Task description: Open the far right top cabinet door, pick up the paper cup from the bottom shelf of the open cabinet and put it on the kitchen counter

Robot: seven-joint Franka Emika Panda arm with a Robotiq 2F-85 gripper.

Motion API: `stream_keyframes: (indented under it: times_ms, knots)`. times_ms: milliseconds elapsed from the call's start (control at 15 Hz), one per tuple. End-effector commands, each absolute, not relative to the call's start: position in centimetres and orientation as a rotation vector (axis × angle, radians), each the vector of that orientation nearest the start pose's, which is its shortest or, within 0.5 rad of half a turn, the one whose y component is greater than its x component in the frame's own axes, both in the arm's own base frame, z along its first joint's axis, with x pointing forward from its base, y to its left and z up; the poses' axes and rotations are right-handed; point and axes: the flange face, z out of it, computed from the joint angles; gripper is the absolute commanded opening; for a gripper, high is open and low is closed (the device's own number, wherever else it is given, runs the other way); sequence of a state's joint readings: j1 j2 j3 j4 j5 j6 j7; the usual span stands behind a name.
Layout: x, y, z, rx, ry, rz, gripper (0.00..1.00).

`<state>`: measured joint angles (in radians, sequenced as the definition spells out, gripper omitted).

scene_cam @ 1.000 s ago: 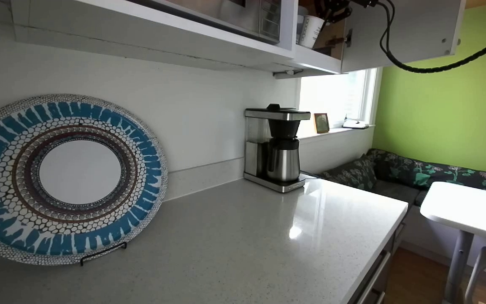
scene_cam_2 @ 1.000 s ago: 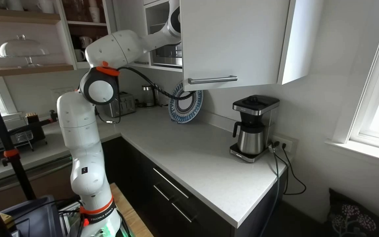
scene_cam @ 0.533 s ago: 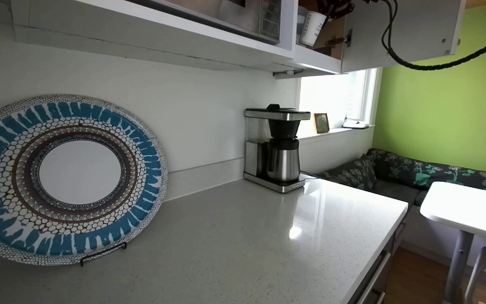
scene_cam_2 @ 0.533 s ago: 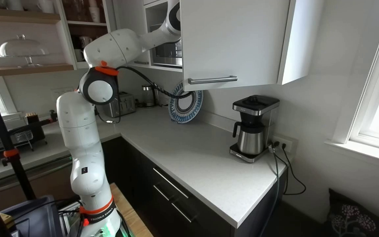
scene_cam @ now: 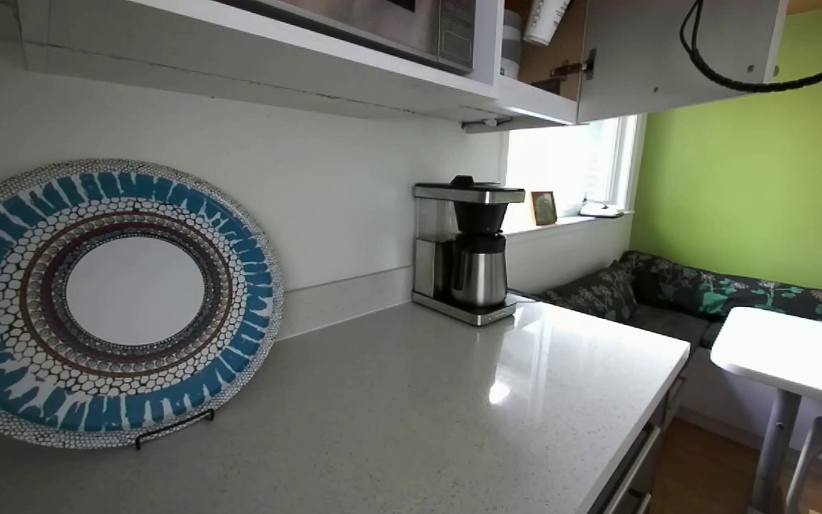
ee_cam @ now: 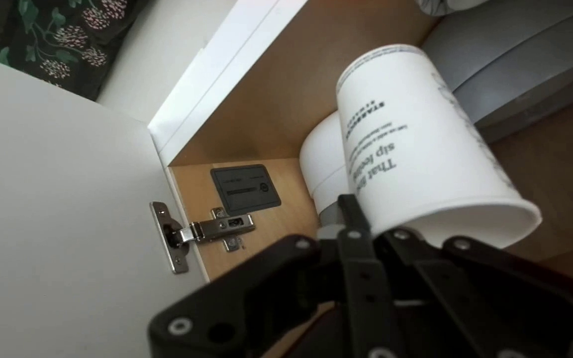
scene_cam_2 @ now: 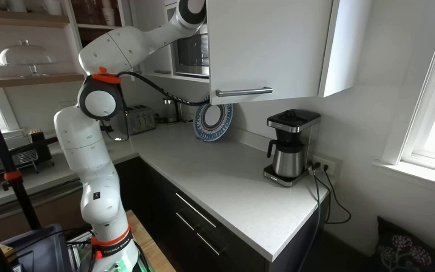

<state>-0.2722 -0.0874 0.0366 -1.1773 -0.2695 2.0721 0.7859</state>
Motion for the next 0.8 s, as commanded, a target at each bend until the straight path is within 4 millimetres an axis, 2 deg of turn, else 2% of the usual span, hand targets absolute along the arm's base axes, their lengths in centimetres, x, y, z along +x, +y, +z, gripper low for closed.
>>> stream_keyframes:
  times_ms: [0,467,733]
  knots:
    - [44.8,-12.1,91.6,-2.466,1.25,-1.447,0.01]
    - [41.6,-11.0,89.9,-2.567,1.015,-1.378,0.01]
    - [40.5,-10.7,87.9,-2.622,0.869,-1.332,0.01]
